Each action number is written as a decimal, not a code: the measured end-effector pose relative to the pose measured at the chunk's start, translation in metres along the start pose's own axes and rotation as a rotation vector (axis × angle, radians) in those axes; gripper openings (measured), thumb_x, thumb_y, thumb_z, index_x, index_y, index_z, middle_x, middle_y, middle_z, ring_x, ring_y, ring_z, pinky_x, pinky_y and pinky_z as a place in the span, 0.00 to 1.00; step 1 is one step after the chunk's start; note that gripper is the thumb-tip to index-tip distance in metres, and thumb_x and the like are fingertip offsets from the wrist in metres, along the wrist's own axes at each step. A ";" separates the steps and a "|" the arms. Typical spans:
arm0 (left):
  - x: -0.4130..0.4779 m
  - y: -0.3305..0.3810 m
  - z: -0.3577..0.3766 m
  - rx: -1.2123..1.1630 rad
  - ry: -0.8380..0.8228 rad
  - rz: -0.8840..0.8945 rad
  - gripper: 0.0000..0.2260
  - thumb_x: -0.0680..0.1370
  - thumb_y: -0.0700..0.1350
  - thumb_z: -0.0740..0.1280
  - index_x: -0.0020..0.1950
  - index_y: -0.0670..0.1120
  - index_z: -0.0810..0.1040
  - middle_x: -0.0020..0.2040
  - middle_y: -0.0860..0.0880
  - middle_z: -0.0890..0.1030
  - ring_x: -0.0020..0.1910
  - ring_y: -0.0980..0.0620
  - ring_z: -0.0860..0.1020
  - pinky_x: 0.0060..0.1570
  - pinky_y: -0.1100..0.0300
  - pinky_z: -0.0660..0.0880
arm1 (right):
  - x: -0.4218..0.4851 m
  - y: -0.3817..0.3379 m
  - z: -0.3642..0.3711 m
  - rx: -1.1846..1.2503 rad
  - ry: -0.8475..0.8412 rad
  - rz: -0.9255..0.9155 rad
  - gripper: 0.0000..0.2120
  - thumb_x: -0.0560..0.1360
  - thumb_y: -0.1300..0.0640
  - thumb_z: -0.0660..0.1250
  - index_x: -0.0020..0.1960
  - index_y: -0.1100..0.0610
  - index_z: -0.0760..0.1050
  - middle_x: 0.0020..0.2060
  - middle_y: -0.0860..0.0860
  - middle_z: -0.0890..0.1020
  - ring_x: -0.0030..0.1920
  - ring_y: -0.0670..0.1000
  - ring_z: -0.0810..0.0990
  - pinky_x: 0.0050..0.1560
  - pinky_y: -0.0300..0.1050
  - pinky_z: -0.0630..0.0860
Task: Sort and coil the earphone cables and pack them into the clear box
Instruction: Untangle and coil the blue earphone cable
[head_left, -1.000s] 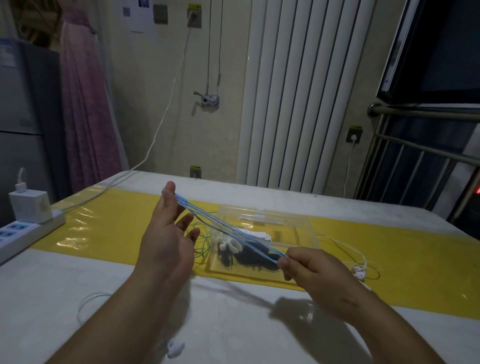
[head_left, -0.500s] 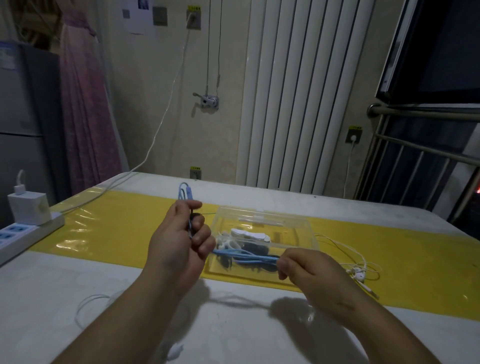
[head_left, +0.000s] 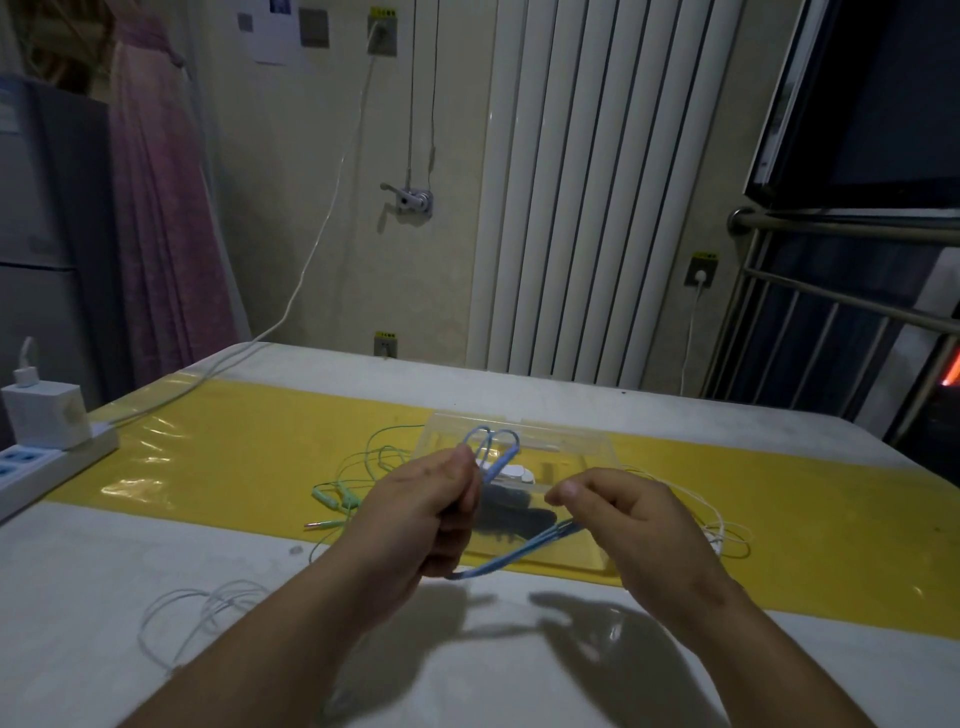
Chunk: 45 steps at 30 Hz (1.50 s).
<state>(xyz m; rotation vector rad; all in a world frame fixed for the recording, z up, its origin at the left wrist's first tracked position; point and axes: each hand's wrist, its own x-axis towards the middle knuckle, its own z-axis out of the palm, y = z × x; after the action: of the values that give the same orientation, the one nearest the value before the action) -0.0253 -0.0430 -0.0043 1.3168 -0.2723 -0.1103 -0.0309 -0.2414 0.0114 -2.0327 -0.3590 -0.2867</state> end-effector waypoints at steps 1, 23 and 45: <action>-0.001 0.000 0.001 0.019 -0.022 -0.010 0.17 0.74 0.55 0.60 0.31 0.46 0.66 0.32 0.46 0.52 0.28 0.54 0.51 0.26 0.66 0.51 | 0.000 0.000 0.000 0.036 -0.008 0.008 0.07 0.77 0.55 0.67 0.43 0.52 0.83 0.30 0.48 0.80 0.29 0.45 0.73 0.30 0.36 0.68; -0.009 -0.003 0.010 0.214 -0.246 -0.163 0.19 0.77 0.53 0.63 0.27 0.51 0.70 0.27 0.52 0.60 0.25 0.55 0.53 0.25 0.66 0.51 | -0.007 -0.010 0.008 0.306 -0.235 0.084 0.12 0.78 0.71 0.61 0.56 0.61 0.78 0.21 0.43 0.77 0.22 0.38 0.73 0.27 0.27 0.68; 0.002 -0.004 0.003 -0.004 -0.065 0.065 0.06 0.68 0.39 0.70 0.44 0.41 0.77 0.33 0.43 0.71 0.27 0.48 0.72 0.27 0.57 0.73 | -0.003 -0.003 0.006 0.666 -0.134 0.277 0.16 0.73 0.46 0.66 0.40 0.57 0.66 0.26 0.49 0.57 0.26 0.48 0.52 0.29 0.45 0.48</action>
<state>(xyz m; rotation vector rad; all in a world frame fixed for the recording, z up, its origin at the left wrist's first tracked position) -0.0240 -0.0475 -0.0072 1.3004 -0.3699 -0.0987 -0.0343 -0.2354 0.0101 -1.4197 -0.2111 0.1335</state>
